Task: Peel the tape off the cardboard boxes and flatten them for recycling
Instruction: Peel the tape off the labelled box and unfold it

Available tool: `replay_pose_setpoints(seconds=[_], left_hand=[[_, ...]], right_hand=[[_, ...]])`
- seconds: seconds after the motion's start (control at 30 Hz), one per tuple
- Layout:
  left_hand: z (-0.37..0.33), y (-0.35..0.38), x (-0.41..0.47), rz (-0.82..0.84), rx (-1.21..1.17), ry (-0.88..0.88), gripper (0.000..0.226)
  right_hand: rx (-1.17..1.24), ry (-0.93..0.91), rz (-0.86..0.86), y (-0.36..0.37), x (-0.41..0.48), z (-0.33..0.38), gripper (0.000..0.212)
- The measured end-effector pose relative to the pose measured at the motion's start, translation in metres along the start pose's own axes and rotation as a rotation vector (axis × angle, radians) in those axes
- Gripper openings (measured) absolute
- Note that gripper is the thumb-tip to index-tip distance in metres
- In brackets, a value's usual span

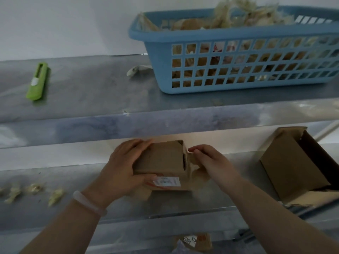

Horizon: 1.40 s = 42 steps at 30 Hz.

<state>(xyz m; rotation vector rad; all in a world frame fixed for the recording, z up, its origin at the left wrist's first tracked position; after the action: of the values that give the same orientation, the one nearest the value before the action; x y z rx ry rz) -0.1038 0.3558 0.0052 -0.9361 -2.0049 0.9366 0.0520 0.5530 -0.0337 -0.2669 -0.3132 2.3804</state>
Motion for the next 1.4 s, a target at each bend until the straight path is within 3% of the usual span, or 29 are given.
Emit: replay_pose_setpoints(seconds=[0.07,0.17,0.33,0.47,0.57,0.67,0.8,0.9,1.07,1.4], left_hand=[[0.008,-0.004,-0.008,-0.087,-0.148,-0.086,0.09],[0.012,0.002,-0.023,-0.169,-0.331,-0.114,0.079],[0.034,0.038,-0.051,-0.079,-0.54,-0.302,0.084],[0.043,0.042,-0.063,0.137,-0.608,-0.399,0.088],[0.043,0.043,-0.059,0.02,-0.759,-0.493,0.069],[0.041,0.052,-0.052,-0.078,-0.659,-0.523,0.062],[0.044,0.06,-0.055,-0.082,-0.657,-0.489,0.065],[0.048,0.061,-0.055,-0.094,-0.635,-0.487,0.068],[0.052,0.061,-0.052,-0.081,-0.556,-0.484,0.071],[0.053,0.06,-0.051,-0.073,-0.48,-0.517,0.074]], right_hand=[[0.03,-0.115,0.061,-0.003,-0.002,0.018,0.019],[-0.187,-0.32,0.127,-0.004,-0.005,0.044,0.039],[-0.425,-0.419,0.214,0.02,-0.005,0.044,0.026],[-0.643,-0.508,0.245,0.048,-0.007,0.037,0.016],[-0.732,-0.576,0.312,0.075,-0.015,0.032,0.007],[-0.738,-0.525,0.251,0.084,-0.014,0.027,0.007],[-0.66,-0.503,0.112,0.08,-0.01,0.03,0.011],[-0.614,-0.426,0.12,0.084,-0.009,0.03,0.013],[-0.376,-0.176,0.129,0.089,0.004,0.034,0.017],[0.109,0.048,-0.1,0.051,0.021,0.02,0.013]])
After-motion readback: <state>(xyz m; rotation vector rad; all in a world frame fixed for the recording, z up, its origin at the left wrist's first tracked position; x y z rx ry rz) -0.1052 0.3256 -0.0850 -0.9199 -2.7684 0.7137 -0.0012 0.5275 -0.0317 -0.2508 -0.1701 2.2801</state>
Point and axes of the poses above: each hand's wrist, its own x-axis towards the middle knuckle, its own y-axis out of the palm, z = x × y, the point moved 4 cm from there along x, towards the middle knuckle, and after that the axes turned 3 degrees about -z, right-handed, at the moved point
